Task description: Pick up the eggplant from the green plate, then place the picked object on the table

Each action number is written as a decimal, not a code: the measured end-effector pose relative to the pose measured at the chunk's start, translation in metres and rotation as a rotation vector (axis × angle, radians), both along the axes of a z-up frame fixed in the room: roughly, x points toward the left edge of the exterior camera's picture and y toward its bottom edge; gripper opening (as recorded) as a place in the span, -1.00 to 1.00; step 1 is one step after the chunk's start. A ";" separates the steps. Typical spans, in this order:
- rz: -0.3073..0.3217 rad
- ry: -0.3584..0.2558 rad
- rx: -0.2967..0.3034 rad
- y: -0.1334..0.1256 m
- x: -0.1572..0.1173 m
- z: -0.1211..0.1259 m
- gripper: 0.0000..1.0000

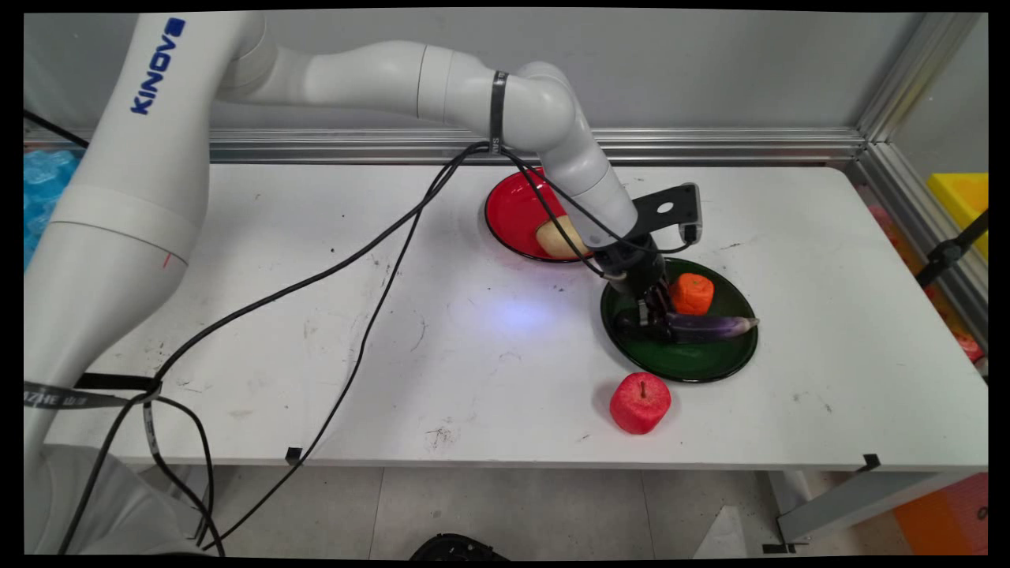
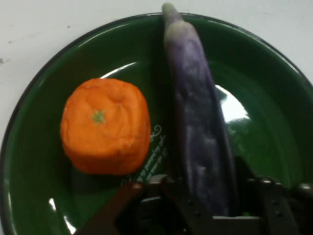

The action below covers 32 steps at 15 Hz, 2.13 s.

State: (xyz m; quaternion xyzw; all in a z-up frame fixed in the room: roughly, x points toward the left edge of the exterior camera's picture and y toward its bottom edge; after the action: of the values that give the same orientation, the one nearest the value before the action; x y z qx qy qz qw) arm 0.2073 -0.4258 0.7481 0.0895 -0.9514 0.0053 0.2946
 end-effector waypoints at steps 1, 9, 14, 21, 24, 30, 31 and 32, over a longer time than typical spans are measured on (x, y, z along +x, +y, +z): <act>0.001 0.003 0.000 0.001 0.000 0.002 -1.00; 0.020 0.037 -0.039 0.017 0.022 0.047 -1.00; 0.097 0.048 -0.031 0.037 0.050 0.076 -1.00; 0.262 -0.009 -0.004 0.105 0.112 0.101 -1.00; 0.303 -0.031 -0.001 0.129 0.131 0.100 -1.00; 0.339 -0.072 -0.003 0.153 0.163 0.078 -1.00; 0.341 -0.079 -0.003 0.154 0.167 0.072 -1.00; 0.340 -0.083 -0.004 0.154 0.169 0.067 -1.00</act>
State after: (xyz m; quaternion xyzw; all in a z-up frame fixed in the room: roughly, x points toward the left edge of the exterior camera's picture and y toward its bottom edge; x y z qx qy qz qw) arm 0.3759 -0.2715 0.8155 0.2485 -0.9339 0.0606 0.2500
